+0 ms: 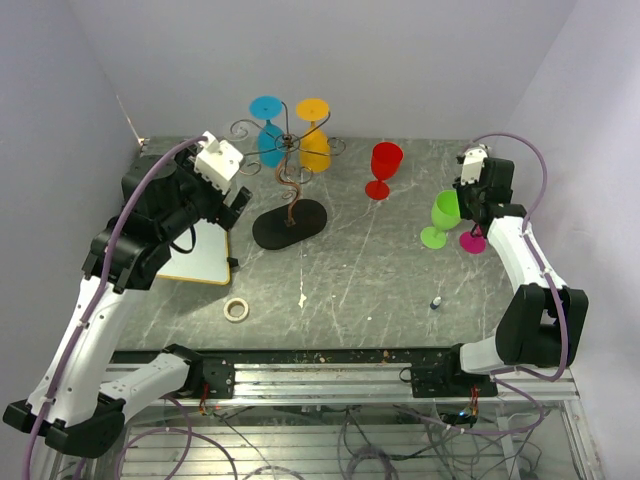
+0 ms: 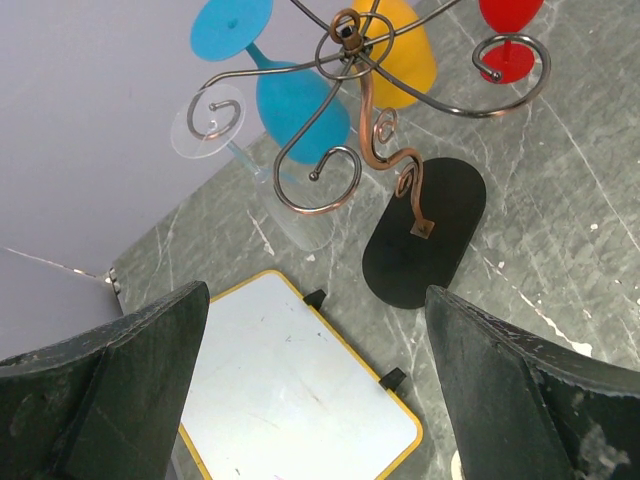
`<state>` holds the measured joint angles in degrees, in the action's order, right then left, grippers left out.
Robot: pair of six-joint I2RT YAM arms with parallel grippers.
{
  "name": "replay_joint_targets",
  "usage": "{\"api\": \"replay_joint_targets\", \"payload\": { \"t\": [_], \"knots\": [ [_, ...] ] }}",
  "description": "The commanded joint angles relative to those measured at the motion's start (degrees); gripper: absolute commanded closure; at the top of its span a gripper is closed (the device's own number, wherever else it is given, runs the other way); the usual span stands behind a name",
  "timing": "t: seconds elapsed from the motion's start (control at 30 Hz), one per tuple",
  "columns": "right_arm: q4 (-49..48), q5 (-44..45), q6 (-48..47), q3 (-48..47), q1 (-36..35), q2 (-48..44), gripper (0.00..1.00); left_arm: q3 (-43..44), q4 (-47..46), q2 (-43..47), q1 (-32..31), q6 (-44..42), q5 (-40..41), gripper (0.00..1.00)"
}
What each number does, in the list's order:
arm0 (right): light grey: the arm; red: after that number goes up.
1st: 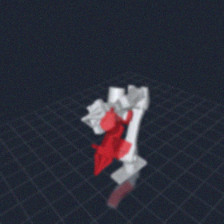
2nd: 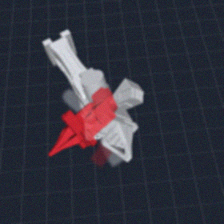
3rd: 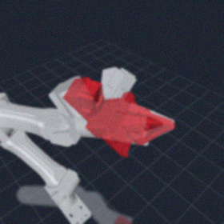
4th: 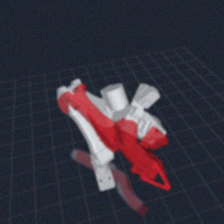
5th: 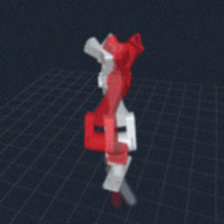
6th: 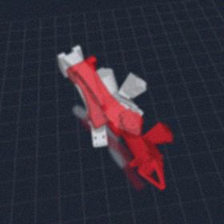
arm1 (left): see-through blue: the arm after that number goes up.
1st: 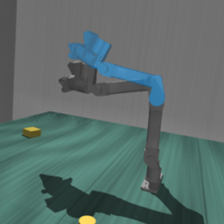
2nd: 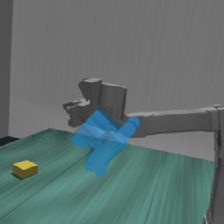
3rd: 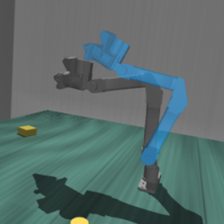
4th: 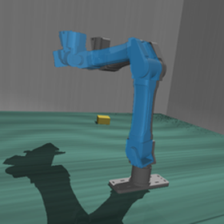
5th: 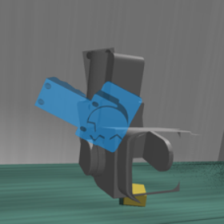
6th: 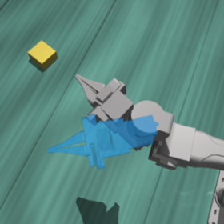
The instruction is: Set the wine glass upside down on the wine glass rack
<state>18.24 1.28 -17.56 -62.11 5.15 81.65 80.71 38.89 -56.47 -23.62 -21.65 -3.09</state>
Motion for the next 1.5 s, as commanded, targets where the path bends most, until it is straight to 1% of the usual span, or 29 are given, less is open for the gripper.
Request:
{"api": "replay_joint_targets", "payload": {
  "t": [0.0,0.2,0.3,0.4,0.6,0.83,0.93,1.0,1.2,1.37,1.47],
  "knots": [
    [-0.6,-2.4,1.4,0.6,0.7,0.1,0.83,-1.3,-1.2,1.1,0.1,-0.1,-1.5,0.0],
    [0.0,-4.1,2.1,0.3,1.1,-0.1,0.94,-2.4,-2.5,1.5,0.6,1.4,-2.7,0.0],
    [-0.2,-5.0,2.5,0.4,1.4,-1.5,1.0,-3.7,-4.5,1.5,0.8,3.1,-1.6,0.0],
    [-0.8,-6.2,2.9,0.7,1.5,-4.1,1.0,-4.4,-6.1,1.5,1.1,4.3,0.5,0.0],
    [-0.2,-11.2,3.2,-0.2,1.6,-8.7,1.0,-3.5,-6.7,1.7,1.8,6.4,0.6,0.0],
    [8.0,-19.2,0.7,-6.6,1.6,-11.6,1.0,-1.4,-3.4,1.5,1.9,9.6,-0.3,0.01],
    [11.4,-23.6,0.7,-8.8,1.5,-13.7,1.0,0.9,-1.9,1.8,1.9,11.3,-1.8,0.0],
    [13.1,-26.6,1.1,-10.1,1.5,-15.4,1.0,2.3,-1.2,1.9,1.9,12.5,-3.5,0.02],
    [15.2,-36.2,4.3,-15.0,1.4,-19.6,1.0,6.2,-1.0,1.0,1.9,15.3,-8.2,0.05],
    [14.4,-42.3,8.1,-20.3,1.5,-19.2,1.0,8.1,-4.9,-1.4,1.9,19.1,-12.9,0.1],
    [11.4,-45.2,10.9,-21.6,1.4,-18.8,1.0,10.2,-6.7,-4.2,1.9,22.1,-15.2,0.13]
  ]
}}
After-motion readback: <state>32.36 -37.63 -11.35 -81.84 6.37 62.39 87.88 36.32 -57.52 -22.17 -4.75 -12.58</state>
